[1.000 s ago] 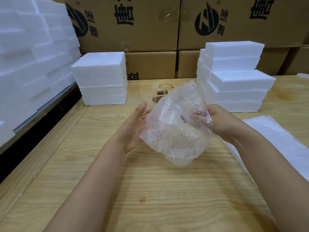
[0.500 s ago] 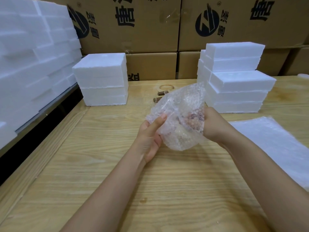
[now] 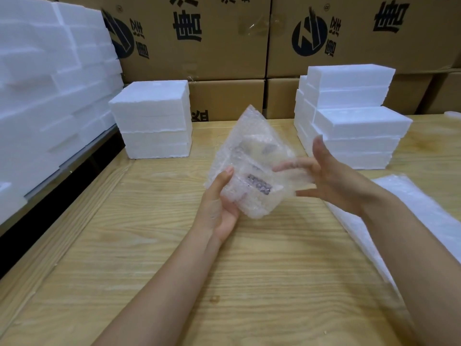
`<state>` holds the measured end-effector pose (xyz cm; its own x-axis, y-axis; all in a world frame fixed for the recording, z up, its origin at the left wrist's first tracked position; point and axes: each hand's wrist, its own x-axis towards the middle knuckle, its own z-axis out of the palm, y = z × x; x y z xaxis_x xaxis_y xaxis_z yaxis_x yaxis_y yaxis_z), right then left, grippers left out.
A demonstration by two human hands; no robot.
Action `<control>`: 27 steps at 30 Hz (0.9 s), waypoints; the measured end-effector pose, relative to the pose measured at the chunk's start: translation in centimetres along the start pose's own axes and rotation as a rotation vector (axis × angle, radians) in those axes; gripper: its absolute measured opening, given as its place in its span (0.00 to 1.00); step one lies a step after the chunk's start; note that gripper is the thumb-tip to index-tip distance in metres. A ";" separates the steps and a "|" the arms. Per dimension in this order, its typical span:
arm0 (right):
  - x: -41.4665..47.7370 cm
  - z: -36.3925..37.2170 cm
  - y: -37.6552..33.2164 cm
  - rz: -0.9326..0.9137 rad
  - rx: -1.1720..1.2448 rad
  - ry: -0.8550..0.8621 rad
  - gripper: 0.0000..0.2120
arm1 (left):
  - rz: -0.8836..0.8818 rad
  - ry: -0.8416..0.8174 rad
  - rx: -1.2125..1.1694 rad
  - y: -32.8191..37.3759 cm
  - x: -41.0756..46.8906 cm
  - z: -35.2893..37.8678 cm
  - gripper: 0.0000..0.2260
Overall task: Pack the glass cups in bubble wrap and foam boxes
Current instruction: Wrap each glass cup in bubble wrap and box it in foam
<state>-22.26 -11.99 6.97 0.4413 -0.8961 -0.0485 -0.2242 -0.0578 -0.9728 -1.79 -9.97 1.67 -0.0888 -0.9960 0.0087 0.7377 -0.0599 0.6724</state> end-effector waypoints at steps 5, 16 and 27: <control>0.4 -1.0 1.1 -0.140 0.066 0.238 0.14 | -0.006 -0.026 0.030 -0.1 -0.1 -0.1 0.35; 1.8 1.0 2.2 -0.191 0.491 0.382 0.48 | -0.077 0.038 0.020 -0.9 -0.1 -0.1 0.26; 3.0 3.7 3.7 -0.121 0.382 0.470 0.05 | -0.110 -0.048 0.446 0.4 0.2 -0.9 0.40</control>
<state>-18.54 -13.24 2.38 -0.0053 -0.9962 0.0874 0.1693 -0.0870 -0.9817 -0.88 -10.29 1.30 -0.1893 -0.9805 -0.0528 0.3632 -0.1199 0.9240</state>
